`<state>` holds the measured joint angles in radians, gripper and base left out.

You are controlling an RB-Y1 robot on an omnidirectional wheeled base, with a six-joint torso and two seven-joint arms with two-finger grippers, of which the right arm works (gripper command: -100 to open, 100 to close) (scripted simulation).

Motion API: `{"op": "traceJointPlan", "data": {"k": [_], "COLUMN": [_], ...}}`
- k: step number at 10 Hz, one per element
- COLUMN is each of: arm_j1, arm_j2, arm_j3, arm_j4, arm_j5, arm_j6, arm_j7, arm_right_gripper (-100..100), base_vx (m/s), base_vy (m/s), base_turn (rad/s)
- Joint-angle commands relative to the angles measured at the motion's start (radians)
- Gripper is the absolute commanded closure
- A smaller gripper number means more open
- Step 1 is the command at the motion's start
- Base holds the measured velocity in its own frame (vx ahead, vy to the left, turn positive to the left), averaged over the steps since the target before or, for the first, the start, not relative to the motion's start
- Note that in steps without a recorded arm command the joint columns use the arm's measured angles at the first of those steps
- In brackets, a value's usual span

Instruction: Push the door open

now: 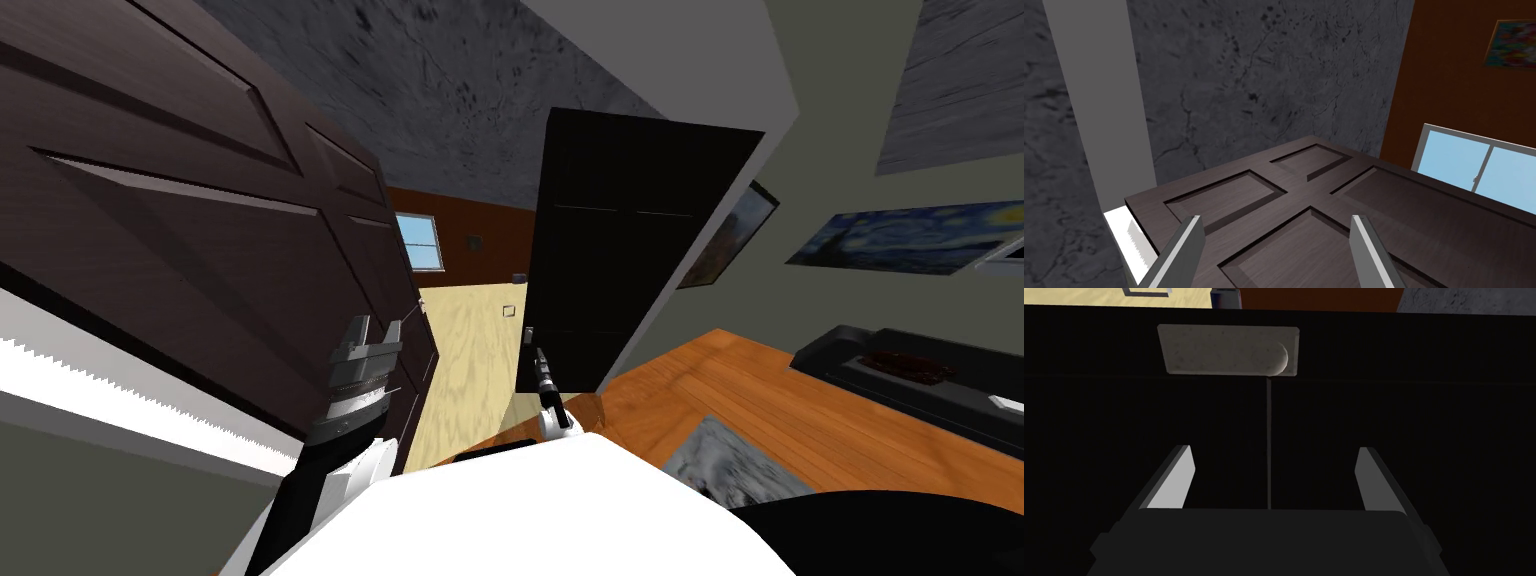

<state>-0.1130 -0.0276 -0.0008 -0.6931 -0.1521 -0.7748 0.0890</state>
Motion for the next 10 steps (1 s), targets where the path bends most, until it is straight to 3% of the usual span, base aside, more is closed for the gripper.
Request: {"op": "traceJointPlan", "data": {"k": [1, 2, 6, 10], "arm_j1": [0.0, 0.002, 0.004, 0.007], "arm_j2": [0.0, -0.011, -0.022, -0.015], "arm_j3": [0.0, -0.003, -0.008, -0.014], "arm_j4": [0.0, 0.002, 0.007, 0.013], "arm_j5": [0.0, -0.002, -0.004, -0.007], "arm_j6": [0.0, -0.005, -0.017, -0.032], "arm_j7": [0.0, 0.001, 0.002, 0.004], "arm_right_gripper": [-100, -100, -100, -100], "base_vx": [-0.09, 0.102, 0.188, 0.198], "base_vy": [0.053, 0.015, -0.022, -0.011], "base_turn": [-0.021, 0.026, 0.026, 0.026]}}
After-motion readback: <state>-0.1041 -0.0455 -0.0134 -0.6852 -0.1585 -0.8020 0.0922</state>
